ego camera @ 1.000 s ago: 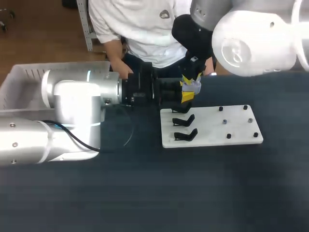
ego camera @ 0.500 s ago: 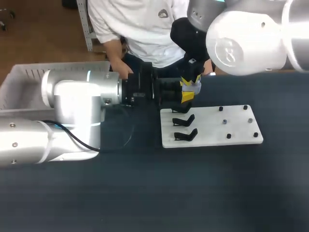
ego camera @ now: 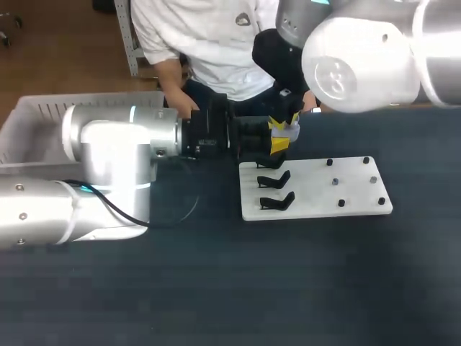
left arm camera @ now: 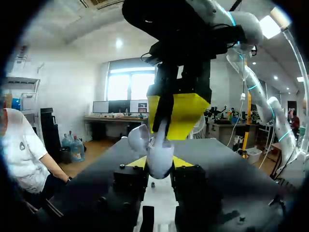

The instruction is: Pick up each earbud case from the left stands, insert the matching earbuds, close the lid, and place the case in the box.

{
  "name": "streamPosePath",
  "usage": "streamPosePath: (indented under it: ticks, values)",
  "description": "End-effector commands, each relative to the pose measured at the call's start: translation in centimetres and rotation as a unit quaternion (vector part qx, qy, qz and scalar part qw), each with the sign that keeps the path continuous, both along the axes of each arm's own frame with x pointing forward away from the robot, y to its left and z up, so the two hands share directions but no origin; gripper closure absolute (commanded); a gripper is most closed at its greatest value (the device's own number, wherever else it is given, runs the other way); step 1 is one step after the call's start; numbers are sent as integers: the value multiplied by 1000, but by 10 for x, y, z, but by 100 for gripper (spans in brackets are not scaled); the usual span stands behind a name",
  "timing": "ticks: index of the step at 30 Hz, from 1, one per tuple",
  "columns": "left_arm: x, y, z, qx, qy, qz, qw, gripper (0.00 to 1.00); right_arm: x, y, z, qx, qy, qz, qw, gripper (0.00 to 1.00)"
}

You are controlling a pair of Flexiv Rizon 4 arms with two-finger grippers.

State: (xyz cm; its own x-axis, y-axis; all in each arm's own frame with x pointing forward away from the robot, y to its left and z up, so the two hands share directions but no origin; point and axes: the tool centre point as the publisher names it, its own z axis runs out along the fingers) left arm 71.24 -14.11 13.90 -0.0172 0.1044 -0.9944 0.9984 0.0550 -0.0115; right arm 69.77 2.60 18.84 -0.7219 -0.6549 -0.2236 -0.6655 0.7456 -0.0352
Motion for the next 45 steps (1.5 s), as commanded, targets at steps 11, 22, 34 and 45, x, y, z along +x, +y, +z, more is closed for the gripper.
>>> streamPosePath:
  ticks: [11, 22, 34, 45]
  values:
    - [-2, 0, 2, -3, -2, 1, 1000, 100, 0, 3, -1, -3, -3, 0, 1000, 71]
    - [-2, 0, 2, -3, -2, 1, 1000, 100, -1, 2, 2, -8, -7, -2, 1000, 68]
    - [-2, 0, 2, -3, -2, 1, 1000, 100, -4, 3, 3, -12, -5, -6, 1000, 62]
    - [-2, 0, 2, -3, -2, 1, 1000, 100, -3, 4, 8, -9, -10, -9, 1000, 60]
